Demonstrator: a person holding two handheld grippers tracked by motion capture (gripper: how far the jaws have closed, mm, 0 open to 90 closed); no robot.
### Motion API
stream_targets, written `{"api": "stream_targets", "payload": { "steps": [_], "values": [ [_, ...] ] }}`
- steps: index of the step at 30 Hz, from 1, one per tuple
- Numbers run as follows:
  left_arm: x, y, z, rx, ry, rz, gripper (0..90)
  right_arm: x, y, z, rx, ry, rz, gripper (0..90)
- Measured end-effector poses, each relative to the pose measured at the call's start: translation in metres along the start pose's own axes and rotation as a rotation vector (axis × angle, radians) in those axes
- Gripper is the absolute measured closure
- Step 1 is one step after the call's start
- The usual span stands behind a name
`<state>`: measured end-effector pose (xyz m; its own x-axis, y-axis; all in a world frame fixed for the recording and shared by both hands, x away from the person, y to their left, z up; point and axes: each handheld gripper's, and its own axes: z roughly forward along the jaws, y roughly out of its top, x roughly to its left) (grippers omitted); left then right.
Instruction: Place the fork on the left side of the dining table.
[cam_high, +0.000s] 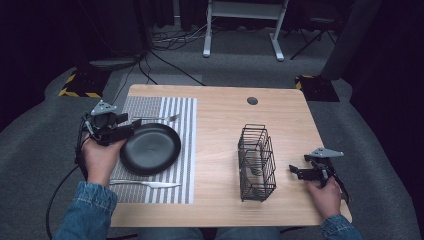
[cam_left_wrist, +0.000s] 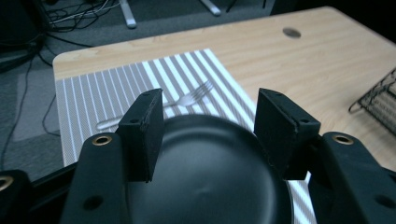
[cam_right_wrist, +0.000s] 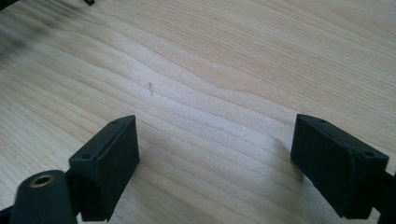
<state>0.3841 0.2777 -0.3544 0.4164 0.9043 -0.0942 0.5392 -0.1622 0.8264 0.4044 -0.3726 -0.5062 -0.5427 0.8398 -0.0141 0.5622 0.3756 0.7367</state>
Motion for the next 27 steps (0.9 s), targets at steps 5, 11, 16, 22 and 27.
{"api": "stream_targets", "payload": {
  "steps": [5, 11, 16, 22, 27],
  "values": [
    [-0.007, -0.015, -0.012, 0.006, -0.021, 0.028, 38.6, 0.0, 0.0, 0.0, 0.0, 0.002, -0.003, 15.3],
    [-0.017, -0.041, -0.023, -0.035, -0.034, 0.056, 36.6, 0.0, 0.0, 0.0, 0.0, 0.002, -0.003, 15.4],
    [-0.018, -0.061, -0.025, -0.013, -0.053, 0.047, 35.2, 0.0, 0.0, 0.0, 0.0, 0.002, -0.003, 15.3],
    [-0.019, -0.086, -0.029, 0.012, -0.068, 0.028, 33.8, 0.0, 0.0, 0.0, 0.0, 0.003, -0.003, 15.4],
    [-0.02, -0.11, -0.03, 0.027, -0.067, -0.002, 32.5, 0.0, 0.0, 0.0, 0.0, 0.005, -0.003, 15.4]
  ]
}}
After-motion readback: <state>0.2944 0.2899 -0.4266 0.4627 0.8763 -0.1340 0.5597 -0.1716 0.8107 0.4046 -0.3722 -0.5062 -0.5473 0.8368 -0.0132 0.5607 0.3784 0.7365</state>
